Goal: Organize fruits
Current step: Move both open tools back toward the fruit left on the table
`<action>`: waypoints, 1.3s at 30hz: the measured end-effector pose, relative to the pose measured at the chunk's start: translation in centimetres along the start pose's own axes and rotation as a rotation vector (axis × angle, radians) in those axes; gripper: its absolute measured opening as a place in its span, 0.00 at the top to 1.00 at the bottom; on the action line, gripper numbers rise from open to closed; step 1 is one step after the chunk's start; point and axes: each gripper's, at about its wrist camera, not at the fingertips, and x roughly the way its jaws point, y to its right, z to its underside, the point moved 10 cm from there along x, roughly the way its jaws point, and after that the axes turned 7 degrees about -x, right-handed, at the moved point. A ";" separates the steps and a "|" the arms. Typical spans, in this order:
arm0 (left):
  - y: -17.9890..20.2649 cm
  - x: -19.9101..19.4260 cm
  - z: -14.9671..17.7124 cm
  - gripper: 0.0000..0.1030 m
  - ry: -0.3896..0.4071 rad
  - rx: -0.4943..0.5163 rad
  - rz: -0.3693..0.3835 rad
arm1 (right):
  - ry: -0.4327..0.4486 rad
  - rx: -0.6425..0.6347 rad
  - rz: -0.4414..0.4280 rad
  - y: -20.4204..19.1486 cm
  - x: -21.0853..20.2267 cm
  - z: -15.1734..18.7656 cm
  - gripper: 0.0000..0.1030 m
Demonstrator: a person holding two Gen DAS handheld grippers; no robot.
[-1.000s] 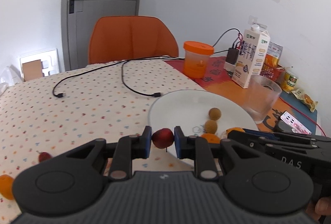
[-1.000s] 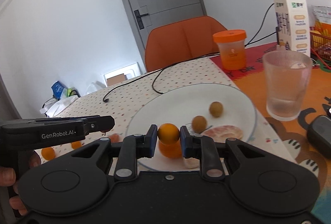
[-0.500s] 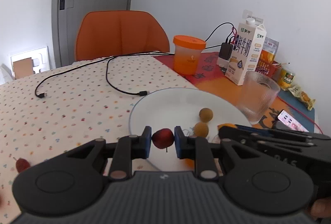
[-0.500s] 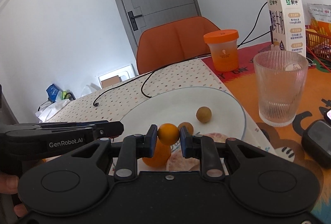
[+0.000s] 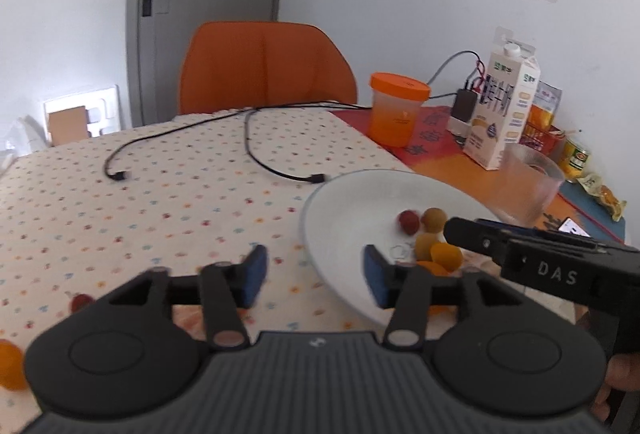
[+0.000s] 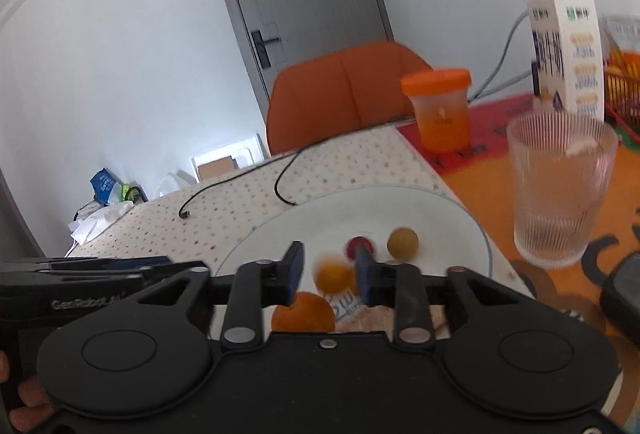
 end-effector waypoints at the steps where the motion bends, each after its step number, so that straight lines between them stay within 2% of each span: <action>1: -0.5 -0.3 0.1 0.33 0.005 -0.009 -0.013 | -0.001 0.001 -0.004 -0.1 -0.1 0.1 0.56; 4: -1.8 -1.1 0.2 0.26 0.012 -0.032 -0.036 | -0.011 0.008 -0.008 -0.4 -0.3 0.7 0.56; 5: -2.2 -1.3 0.2 0.25 0.013 -0.035 -0.047 | -0.010 0.005 -0.011 -0.6 -0.5 0.8 0.53; 8: -3.5 -2.2 0.2 0.24 0.018 -0.050 -0.084 | 0.005 -0.011 -0.036 -1.7 -1.4 0.9 0.36; 13: -5.2 -4.3 0.3 0.13 0.053 -0.087 -0.100 | 0.006 -0.018 -0.065 -3.0 -2.3 1.0 0.23; 15: -5.7 -4.9 0.5 0.11 0.056 -0.086 -0.109 | 0.016 -0.022 -0.061 -3.5 -2.7 0.8 0.11; 18: -6.3 -5.6 0.8 0.11 0.061 -0.082 -0.134 | 0.031 -0.035 -0.082 -4.5 -3.2 0.6 0.03; 31: -9.8 -9.6 1.3 0.10 0.114 -0.093 -0.188 | 0.023 -0.098 -0.118 -8.2 -3.7 0.2 0.00; 39: -12.7 -10.4 2.3 0.10 0.097 -0.136 -0.215 | -0.014 -0.164 -0.176 -11.3 -3.7 0.8 0.00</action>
